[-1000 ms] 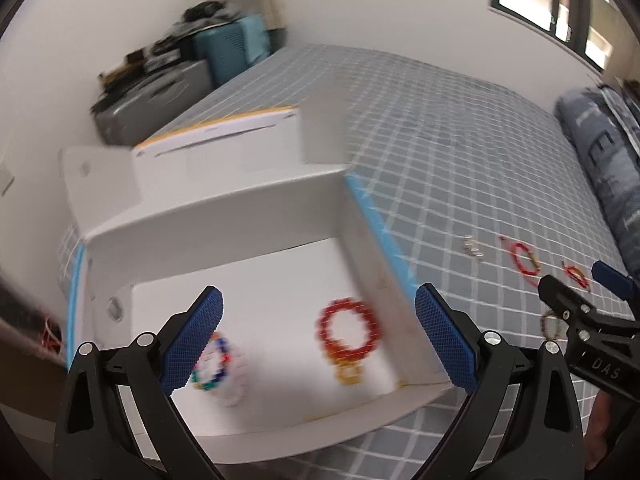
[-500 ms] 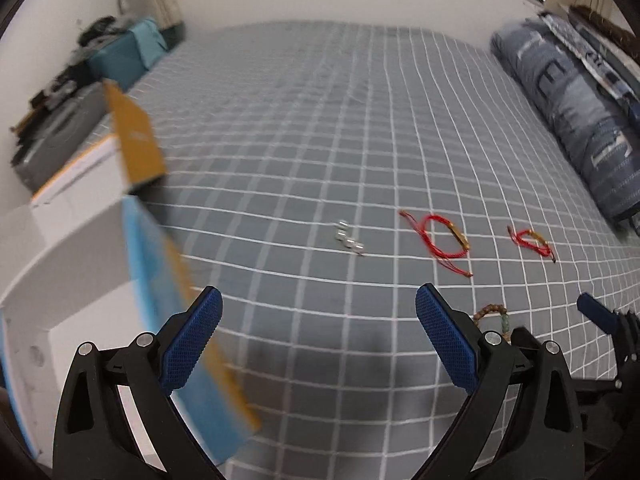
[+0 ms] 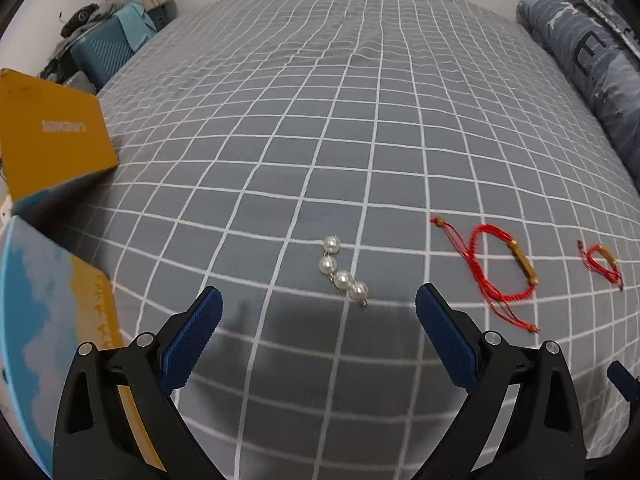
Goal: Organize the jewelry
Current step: 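Withdraw both tools from the box back toward the bed, then grasp pearl earring with left tool while right tool grasps wooden bead bracelet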
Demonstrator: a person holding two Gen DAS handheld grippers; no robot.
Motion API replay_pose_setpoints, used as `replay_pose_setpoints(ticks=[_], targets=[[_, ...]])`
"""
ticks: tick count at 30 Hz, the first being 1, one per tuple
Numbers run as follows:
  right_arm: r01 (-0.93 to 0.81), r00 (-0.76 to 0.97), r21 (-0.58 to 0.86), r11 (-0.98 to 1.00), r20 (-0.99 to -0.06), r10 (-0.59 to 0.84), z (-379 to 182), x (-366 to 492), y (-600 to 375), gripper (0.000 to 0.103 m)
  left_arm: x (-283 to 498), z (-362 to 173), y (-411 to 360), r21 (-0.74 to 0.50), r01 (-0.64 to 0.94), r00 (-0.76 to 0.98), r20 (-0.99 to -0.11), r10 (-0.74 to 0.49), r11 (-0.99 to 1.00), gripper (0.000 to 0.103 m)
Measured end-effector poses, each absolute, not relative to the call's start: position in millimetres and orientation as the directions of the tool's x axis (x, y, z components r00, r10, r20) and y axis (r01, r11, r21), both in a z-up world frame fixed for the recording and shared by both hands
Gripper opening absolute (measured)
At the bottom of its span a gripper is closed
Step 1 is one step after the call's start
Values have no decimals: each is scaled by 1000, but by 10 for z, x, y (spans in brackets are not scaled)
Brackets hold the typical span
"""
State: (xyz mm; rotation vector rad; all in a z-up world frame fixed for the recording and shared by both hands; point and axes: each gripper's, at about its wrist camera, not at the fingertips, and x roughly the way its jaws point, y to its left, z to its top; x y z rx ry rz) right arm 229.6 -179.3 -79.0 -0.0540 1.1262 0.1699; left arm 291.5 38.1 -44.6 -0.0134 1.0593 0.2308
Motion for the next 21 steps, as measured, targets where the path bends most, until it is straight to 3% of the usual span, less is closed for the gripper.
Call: replay_pose_setpoints(ticks=[6,13,16,21], targets=[[-164,405,45,985,-908,109,-898,2380,-1771,94,3042,-621,452,55,-203,468,-872,146,978,95],[-153,393,43,987,-914,101,-887,2395,-1728,74,3113,-844,552,23,-220,461,-879,125,975,91],[-157,389,34,987,-917,93,-887,2387,-1710,66,3107,-862,545,28,-215,454,-882,125,976,81],[-160,383,30,987,-919,90,-871,2364,-1699,53,3086,-834,484,24,-191,451,-886,109,981,54]])
